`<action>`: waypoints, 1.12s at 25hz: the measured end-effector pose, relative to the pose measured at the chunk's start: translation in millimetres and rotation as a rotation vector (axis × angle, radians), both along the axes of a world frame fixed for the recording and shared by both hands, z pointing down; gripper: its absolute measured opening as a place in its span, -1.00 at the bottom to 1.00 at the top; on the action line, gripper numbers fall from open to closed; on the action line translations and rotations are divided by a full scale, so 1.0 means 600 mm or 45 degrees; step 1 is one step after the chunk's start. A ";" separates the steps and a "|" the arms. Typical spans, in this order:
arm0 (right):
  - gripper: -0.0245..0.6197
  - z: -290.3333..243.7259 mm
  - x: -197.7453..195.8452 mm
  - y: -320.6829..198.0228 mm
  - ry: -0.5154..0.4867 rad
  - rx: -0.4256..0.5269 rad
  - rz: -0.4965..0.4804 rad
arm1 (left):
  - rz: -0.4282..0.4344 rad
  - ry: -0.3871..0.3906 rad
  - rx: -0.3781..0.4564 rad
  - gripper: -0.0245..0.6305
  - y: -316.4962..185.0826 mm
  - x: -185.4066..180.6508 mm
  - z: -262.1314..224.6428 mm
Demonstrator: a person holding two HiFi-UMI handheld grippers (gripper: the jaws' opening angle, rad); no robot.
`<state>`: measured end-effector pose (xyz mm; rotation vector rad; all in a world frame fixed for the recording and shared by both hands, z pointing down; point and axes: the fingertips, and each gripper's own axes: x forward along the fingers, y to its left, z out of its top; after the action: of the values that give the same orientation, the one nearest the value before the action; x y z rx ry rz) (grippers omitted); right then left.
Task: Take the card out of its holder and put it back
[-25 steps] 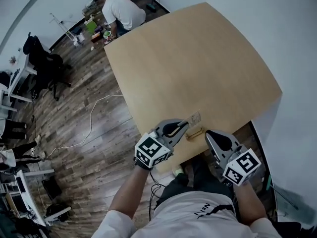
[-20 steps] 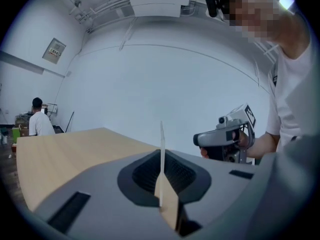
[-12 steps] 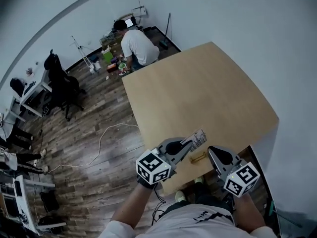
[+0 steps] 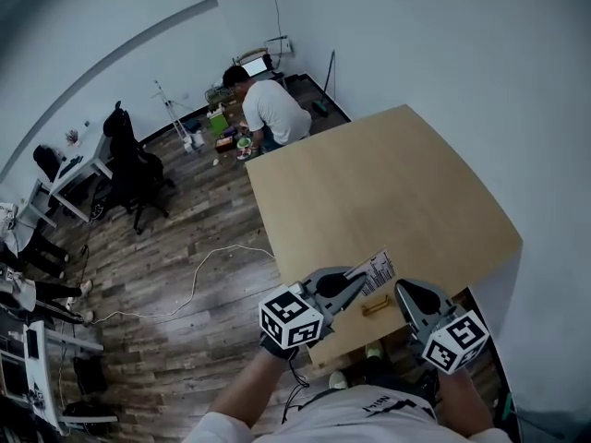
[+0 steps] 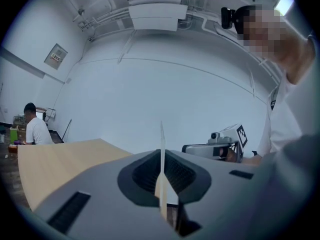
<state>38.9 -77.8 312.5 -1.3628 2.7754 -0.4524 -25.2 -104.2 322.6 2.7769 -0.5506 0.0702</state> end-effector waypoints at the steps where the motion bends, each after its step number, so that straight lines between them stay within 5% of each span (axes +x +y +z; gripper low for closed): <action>1: -0.89 -0.002 -0.001 0.002 0.002 0.002 0.002 | -0.005 -0.001 0.003 -0.85 0.000 -0.002 -0.002; 16: -0.89 -0.026 0.024 0.006 0.007 0.014 0.041 | 0.004 -0.034 0.027 -0.85 -0.002 0.016 -0.010; 28: -0.89 0.086 0.097 0.003 -0.049 -0.093 0.108 | 0.085 -0.147 -0.018 -0.85 -0.018 0.072 0.163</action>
<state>97.4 -76.2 364.3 -1.4634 2.6836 -0.5750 17.9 -114.8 420.1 2.7905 -0.4829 0.2499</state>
